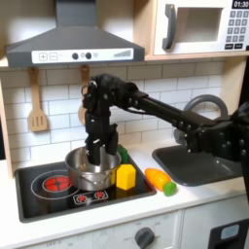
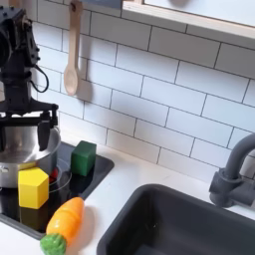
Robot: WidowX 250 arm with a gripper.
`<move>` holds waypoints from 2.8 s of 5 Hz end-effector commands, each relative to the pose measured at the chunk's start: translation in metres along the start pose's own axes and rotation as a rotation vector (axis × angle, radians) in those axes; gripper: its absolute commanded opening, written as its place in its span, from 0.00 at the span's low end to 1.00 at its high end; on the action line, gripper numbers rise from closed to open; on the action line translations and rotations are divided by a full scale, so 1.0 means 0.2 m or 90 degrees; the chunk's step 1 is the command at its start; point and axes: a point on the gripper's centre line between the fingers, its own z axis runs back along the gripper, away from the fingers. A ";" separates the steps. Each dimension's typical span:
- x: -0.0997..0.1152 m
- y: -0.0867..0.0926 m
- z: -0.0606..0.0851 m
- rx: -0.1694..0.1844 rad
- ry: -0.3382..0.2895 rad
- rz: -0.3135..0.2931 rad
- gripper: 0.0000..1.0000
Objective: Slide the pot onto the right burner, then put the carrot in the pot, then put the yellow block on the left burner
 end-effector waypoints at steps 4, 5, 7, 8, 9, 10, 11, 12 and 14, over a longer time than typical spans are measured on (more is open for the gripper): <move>-0.18 -0.04 0.12 -0.036 -0.006 -0.020 1.00; -0.22 -0.03 0.10 -0.037 -0.004 -0.024 1.00; -0.36 -0.08 0.07 -0.025 0.003 -0.059 1.00; -0.41 -0.09 0.07 -0.025 -0.001 -0.067 1.00; -0.44 -0.11 0.07 -0.021 -0.001 -0.075 1.00; -0.49 -0.13 0.06 -0.021 0.003 -0.083 1.00; -0.53 -0.16 0.05 -0.022 0.007 -0.106 1.00; -0.56 -0.20 0.05 -0.021 0.006 -0.129 1.00; -0.59 -0.22 0.03 -0.025 0.017 -0.150 1.00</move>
